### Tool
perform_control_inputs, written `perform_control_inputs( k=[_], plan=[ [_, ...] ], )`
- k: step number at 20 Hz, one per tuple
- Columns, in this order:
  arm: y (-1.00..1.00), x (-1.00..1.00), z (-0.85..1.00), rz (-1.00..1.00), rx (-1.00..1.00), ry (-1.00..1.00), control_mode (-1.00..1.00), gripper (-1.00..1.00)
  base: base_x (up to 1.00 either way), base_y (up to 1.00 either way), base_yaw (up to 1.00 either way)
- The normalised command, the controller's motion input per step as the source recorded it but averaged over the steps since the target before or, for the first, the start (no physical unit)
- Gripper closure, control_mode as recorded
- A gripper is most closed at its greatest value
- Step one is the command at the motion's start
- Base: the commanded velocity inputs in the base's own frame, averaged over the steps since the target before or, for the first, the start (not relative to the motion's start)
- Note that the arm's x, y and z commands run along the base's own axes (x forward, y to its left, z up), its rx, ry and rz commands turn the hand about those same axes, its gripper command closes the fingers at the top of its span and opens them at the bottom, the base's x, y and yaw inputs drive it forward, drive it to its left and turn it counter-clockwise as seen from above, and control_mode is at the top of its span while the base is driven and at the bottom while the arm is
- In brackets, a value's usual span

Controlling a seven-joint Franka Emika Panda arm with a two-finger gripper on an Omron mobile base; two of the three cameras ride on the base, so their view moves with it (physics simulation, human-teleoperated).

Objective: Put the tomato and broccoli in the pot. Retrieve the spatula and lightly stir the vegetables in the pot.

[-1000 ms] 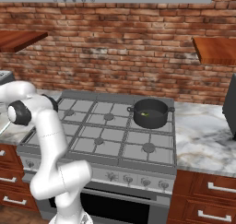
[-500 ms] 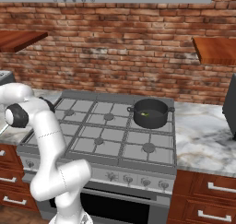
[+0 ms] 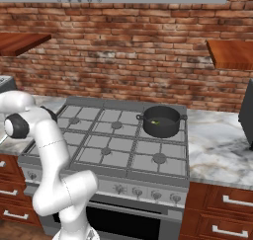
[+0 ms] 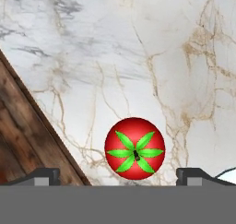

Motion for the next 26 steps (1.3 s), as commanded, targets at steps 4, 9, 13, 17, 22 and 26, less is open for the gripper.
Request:
perform_control_inputs(
  k=[4,9,13,17,22,26],
  plan=[
    [0.00,0.00,-0.01,0.00,-0.07,0.00,-1.00,-1.00,0.00,0.00,0.00],
    [0.00,0.00,-0.04,0.00,-0.06,0.00,-1.00,-1.00,0.00,0.00,0.00],
    [0.00,0.00,-0.10,0.00,-0.04,0.01,-1.00,-1.00,0.00,0.00,0.00],
    [0.05,0.00,-0.13,0.00,-0.03,0.02,-1.00,-1.00,0.00,0.00,0.00],
    [0.03,0.11,-0.13,0.00,-0.04,0.00,-1.00,-1.00,0.00,0.00,0.00],
    [0.00,0.10,-0.12,0.00,-0.04,0.00,-1.00,-1.00,0.00,0.00,0.00]
  ],
)
